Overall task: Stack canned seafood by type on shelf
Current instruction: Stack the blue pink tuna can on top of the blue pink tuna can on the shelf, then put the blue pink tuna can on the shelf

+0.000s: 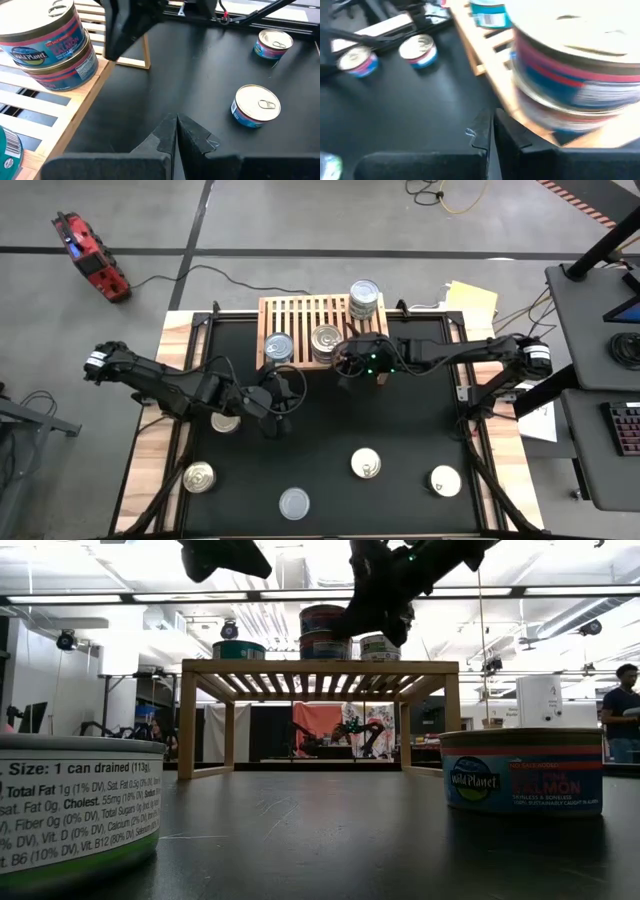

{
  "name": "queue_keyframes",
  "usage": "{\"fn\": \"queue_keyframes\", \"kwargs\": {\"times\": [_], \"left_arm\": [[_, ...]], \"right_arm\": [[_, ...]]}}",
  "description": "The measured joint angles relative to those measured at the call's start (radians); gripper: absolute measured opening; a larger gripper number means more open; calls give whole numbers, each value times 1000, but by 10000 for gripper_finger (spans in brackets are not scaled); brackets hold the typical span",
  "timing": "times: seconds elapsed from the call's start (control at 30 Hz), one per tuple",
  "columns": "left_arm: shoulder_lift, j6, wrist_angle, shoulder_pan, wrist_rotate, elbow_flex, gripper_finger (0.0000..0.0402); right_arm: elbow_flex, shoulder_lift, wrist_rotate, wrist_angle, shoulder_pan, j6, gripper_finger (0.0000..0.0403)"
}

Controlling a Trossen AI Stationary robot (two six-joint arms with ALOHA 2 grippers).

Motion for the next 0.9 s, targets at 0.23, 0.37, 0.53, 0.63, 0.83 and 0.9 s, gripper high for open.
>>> {"fn": "queue_keyframes", "kwargs": {"times": [0.23,0.37,0.53,0.63,0.83,0.9], "left_arm": [[0,-2,0,1,-1,-3,0],[0,-1,0,1,-2,-3,0],[1,-1,0,1,-2,-4,0],[1,-8,0,0,-1,-4,0],[-8,-106,-71,-15,97,4,0],[-8,-169,-155,-18,169,19,0]], "right_arm": [[0,0,25,14,-42,-10,10],[0,0,26,15,-42,-16,9],[0,5,19,12,-41,-28,10],[0,-1,-7,11,-34,-21,9],[0,-67,-45,-9,-9,30,12],[0,-92,-45,-34,-5,47,13]]}}
